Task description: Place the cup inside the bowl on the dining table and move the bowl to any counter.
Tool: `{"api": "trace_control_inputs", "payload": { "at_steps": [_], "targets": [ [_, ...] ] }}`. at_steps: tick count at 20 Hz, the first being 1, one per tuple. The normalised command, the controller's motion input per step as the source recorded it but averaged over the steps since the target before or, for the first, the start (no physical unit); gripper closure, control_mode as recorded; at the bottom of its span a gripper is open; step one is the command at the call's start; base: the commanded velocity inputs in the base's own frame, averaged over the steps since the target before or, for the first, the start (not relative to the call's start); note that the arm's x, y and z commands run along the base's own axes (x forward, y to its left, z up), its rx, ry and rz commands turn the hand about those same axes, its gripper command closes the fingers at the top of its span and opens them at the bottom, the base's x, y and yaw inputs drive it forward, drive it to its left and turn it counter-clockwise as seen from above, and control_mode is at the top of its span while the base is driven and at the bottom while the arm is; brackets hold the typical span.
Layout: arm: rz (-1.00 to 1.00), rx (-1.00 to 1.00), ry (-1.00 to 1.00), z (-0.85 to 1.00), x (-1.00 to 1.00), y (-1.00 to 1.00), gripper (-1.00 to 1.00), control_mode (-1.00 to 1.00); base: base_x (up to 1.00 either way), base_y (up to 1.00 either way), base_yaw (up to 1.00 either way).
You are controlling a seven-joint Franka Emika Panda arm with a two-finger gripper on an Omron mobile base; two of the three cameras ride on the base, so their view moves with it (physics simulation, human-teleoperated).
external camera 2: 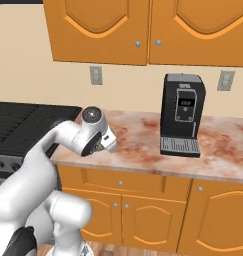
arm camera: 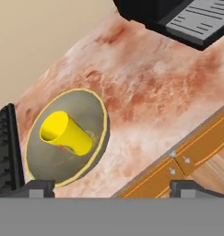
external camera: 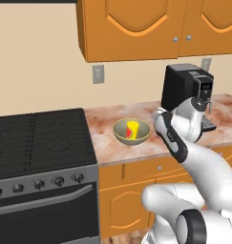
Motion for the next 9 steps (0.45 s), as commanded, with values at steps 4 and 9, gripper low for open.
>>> {"api": "trace_control_inputs", "payload": {
  "at_steps": [4,9],
  "targets": [
    [0.0,-0.07,0.0,0.26,-0.68,0.0,-1.0,-1.0,0.0,0.0,0.0],
    [0.02,-0.04,0.0,0.24,-0.67,0.0,-1.0,-1.0,0.0,0.0,0.0]
  ]
}}
